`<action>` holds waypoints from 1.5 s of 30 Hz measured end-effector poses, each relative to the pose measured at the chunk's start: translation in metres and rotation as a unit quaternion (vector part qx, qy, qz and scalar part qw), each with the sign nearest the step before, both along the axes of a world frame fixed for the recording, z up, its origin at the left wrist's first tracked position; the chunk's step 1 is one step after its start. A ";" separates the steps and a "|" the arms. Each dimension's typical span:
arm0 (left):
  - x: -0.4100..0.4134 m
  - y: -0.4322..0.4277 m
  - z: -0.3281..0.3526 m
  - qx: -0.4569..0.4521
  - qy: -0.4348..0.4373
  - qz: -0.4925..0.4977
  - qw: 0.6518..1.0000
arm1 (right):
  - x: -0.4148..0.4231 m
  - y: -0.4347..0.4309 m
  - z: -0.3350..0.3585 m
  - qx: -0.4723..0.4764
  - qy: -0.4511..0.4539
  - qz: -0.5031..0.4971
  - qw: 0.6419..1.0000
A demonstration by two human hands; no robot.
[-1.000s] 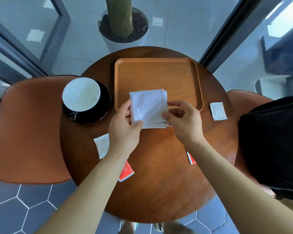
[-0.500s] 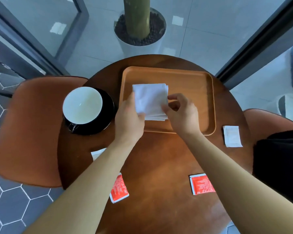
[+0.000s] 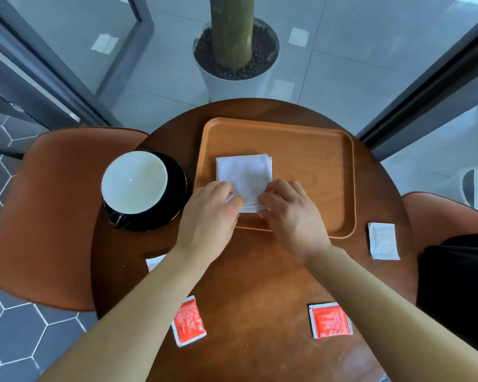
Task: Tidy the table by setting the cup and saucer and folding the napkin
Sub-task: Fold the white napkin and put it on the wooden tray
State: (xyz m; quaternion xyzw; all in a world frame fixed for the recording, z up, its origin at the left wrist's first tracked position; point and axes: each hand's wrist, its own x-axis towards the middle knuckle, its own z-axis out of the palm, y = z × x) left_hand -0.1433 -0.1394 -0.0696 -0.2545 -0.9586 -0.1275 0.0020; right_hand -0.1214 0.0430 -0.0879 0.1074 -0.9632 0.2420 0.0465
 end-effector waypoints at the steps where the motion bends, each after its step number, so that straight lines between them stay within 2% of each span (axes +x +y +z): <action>1: -0.001 0.001 0.000 -0.004 -0.001 0.001 1.000 | -0.001 -0.001 0.000 0.005 -0.009 0.000 1.000; 12: -0.031 0.003 0.015 -0.078 -0.007 0.013 0.997 | -0.028 -0.020 0.003 0.010 -0.010 -0.044 0.999; 22: -0.061 0.009 0.016 -0.097 -0.005 0.038 0.995 | -0.055 -0.024 0.004 0.029 0.001 -0.059 0.998; 45: -0.075 0.009 0.012 -0.082 -0.050 0.047 0.994 | -0.068 -0.025 -0.006 0.021 0.031 -0.062 0.997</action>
